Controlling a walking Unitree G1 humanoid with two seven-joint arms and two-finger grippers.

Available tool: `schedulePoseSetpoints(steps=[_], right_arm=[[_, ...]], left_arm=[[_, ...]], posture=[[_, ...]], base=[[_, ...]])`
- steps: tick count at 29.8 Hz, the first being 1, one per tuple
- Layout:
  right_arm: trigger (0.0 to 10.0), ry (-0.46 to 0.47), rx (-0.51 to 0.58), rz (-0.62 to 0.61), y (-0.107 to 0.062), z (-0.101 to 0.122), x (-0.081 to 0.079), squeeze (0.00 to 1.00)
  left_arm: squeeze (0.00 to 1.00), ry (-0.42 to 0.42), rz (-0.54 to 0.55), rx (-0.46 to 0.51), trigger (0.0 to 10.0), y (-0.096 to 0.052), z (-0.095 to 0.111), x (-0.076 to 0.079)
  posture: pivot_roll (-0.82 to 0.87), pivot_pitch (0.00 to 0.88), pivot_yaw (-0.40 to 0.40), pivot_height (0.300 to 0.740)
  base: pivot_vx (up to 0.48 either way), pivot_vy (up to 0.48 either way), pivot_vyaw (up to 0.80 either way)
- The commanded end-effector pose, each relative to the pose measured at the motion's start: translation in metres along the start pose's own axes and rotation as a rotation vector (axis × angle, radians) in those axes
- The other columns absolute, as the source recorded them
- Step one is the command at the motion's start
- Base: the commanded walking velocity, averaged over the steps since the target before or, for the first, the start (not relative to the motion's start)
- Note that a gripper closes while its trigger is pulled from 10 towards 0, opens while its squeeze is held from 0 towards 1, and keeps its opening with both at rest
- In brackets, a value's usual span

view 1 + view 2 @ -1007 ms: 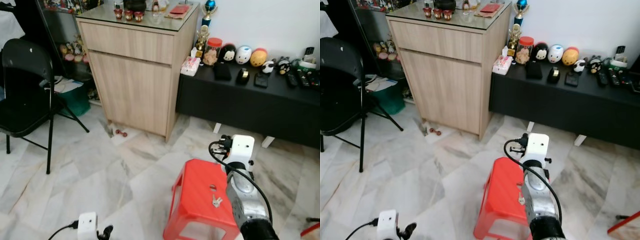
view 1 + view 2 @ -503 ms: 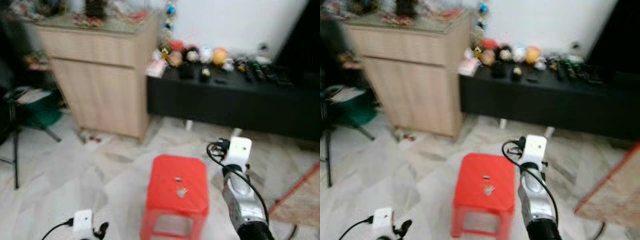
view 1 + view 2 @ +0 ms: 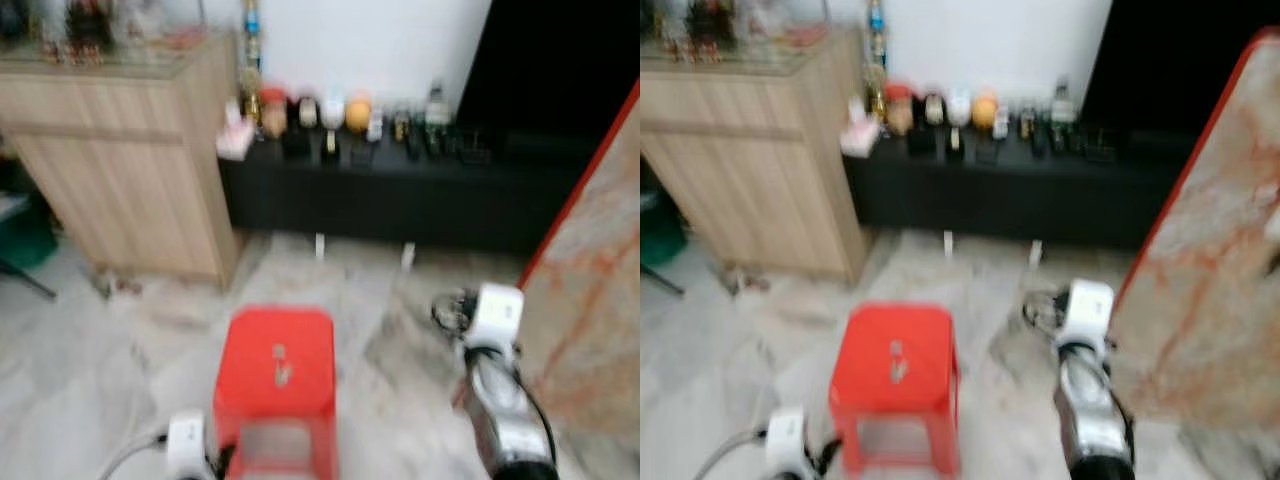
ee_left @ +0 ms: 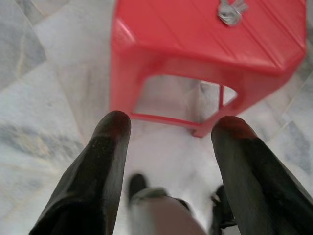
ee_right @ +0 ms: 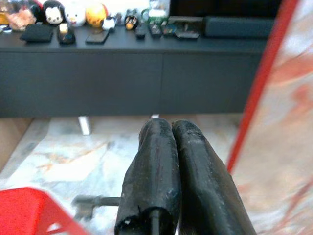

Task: Hang keys on a hook

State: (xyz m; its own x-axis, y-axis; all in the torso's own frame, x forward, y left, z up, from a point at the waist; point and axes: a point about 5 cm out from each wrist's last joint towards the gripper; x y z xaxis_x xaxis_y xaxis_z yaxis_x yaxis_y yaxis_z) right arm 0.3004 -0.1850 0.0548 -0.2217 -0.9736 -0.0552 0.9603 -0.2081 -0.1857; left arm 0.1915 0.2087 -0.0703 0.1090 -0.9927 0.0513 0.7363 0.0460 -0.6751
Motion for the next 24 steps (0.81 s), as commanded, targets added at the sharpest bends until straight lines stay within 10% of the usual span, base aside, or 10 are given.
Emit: schedulePoseSetpoints(steps=[1, 24], right_arm=[[10.0, -0.003, 0.033, 0.024, 0.002, 0.009, -0.0096, 0.0], [10.0, -0.032, 0.037, -0.004, -0.0006, 0.0116, -0.0035, 0.0]], left_arm=[[0.0, 0.019, 0.008, -0.009, 10.0, -0.0012, -0.0012, -0.0049], [0.0, 0.013, 0.004, -0.011, 10.0, -0.0012, -0.0022, -0.0031]], posture=[[0.01, 0.0, -0.047, 0.74], [-0.01, 0.0, -0.047, 0.74]], base=[[0.0, -0.319, 0.0], [0.0, -0.322, 0.0]])
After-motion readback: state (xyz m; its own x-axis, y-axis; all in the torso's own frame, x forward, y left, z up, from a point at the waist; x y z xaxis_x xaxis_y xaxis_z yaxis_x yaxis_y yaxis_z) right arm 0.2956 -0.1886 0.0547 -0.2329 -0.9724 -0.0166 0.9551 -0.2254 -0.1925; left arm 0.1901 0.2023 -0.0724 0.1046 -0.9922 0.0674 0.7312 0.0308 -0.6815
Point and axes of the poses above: a point about 5 cm out from each wrist's last joint towards the gripper, its own y axis pointing out of the wrist towards the gripper, its own z axis along the axis of the wrist's last joint, x = y × z, and after that the axes turned 1 degree about y, right-handed
